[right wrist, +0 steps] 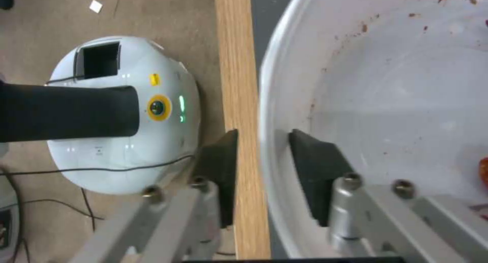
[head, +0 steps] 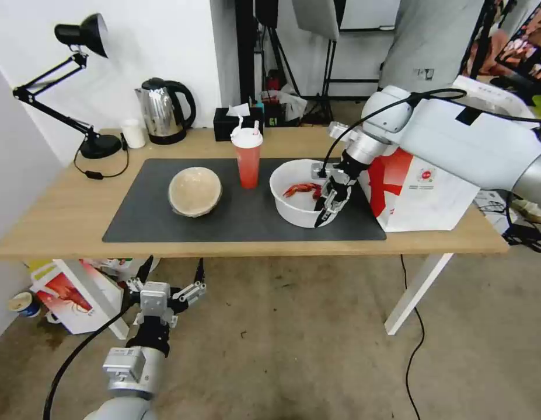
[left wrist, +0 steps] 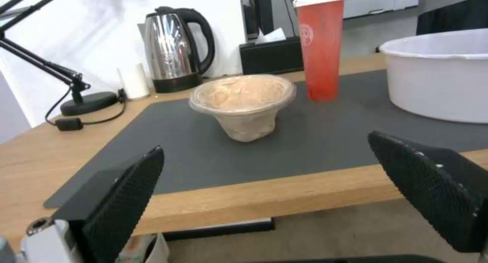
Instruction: Pick up the trash from the table and place it into the takeout bag.
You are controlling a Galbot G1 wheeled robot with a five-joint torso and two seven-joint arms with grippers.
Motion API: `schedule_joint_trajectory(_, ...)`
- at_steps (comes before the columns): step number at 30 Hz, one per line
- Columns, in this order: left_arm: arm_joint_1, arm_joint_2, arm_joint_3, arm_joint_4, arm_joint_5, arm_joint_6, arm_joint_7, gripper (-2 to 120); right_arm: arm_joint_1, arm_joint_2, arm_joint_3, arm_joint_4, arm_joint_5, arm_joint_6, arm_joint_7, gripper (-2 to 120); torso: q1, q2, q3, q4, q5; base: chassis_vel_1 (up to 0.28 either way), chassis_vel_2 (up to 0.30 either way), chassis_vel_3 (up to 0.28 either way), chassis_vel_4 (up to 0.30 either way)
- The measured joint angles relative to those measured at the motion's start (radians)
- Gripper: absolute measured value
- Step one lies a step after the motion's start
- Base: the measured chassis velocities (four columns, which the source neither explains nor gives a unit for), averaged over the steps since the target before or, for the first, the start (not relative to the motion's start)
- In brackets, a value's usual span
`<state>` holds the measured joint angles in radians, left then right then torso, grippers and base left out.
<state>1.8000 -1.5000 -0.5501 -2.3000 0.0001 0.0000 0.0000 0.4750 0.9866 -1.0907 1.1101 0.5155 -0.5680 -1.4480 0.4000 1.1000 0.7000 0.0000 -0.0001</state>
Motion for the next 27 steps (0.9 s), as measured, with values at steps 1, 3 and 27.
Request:
schedule_joint_trajectory(1, 0.0, 0.0, 0.0, 0.0, 0.0, 0.0, 0.0, 100, -0.005, 0.001, 0.003, -0.002, -0.004, 0.0, -0.001, 18, 0.0, 0.0, 0.0, 0.0, 0.0001, 0.0, 0.0, 0.0, 0.0)
schedule_joint_trajectory(3, 0.0, 0.0, 0.0, 0.0, 0.0, 0.0, 0.0, 100, -0.011, 0.003, 0.011, -0.008, -0.009, 0.0, -0.002, 11, 0.0, 0.0, 0.0, 0.0, 0.0, 0.0, 0.0, 0.0, 0.0)
schedule_joint_trajectory(27, 0.0, 0.0, 0.0, 0.0, 0.0, 0.0, 0.0, 100, -0.009, 0.005, 0.047, -0.024, -0.018, 0.016, -0.005, 0, 0.0, 0.0, 0.0, 0.0, 0.0002, 0.0, 0.0, 0.0, 0.0)
